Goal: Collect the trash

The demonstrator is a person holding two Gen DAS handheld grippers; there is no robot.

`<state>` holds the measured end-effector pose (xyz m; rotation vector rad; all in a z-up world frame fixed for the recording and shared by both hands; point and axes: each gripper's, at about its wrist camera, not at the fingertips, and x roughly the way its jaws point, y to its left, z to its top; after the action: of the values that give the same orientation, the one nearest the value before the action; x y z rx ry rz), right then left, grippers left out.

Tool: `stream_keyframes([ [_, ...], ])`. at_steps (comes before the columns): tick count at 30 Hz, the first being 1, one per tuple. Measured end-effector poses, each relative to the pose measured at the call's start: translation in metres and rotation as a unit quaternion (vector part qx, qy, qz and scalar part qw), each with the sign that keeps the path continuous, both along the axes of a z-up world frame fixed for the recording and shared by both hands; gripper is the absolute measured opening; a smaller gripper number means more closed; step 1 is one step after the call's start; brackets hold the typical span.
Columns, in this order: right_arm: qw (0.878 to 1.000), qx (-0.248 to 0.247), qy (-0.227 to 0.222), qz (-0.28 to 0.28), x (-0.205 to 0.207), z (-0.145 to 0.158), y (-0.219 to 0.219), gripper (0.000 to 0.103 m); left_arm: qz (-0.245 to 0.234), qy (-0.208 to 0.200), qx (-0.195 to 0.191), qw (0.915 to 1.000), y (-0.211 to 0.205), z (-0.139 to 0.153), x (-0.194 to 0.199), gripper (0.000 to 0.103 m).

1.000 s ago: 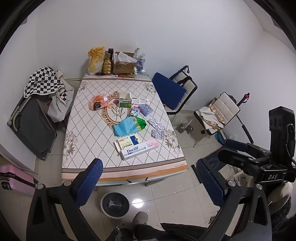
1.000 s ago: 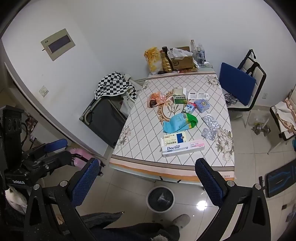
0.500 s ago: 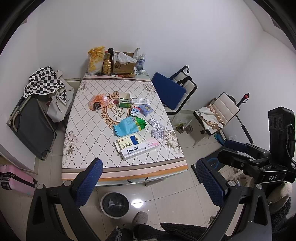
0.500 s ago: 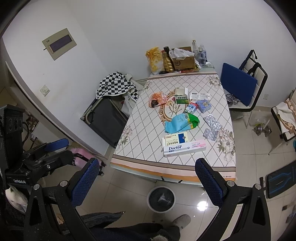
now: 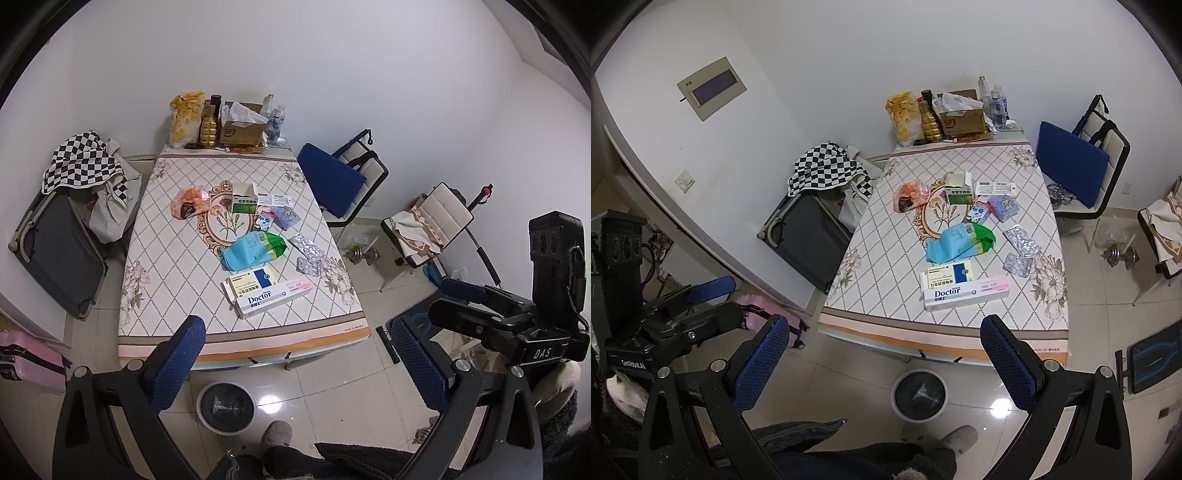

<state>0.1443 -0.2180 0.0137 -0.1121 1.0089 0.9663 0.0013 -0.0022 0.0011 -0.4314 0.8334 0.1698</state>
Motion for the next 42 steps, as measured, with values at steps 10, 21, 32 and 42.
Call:
stream_keyframes([
  [10,1.0,-0.007,-0.007,0.002,0.001,-0.003,0.001,0.103,0.0,0.0,0.0,1.0,0.0,-0.001,-0.001,0.103],
  [21,0.999,-0.016,-0.028,-0.007,-0.002,-0.008,0.008,0.103,0.015,0.007,0.027,0.9995,0.003,-0.005,-0.002,0.103],
  [32,0.956,-0.077,0.1,-0.265,0.079,-0.131,0.004,0.103,0.162,0.137,0.162,0.9638,0.07,-0.138,0.054,0.103],
  [42,0.878,-0.153,0.266,-0.367,0.179,-0.344,0.083,0.103,0.209,0.298,0.127,0.9224,0.124,-0.297,0.107,0.103],
])
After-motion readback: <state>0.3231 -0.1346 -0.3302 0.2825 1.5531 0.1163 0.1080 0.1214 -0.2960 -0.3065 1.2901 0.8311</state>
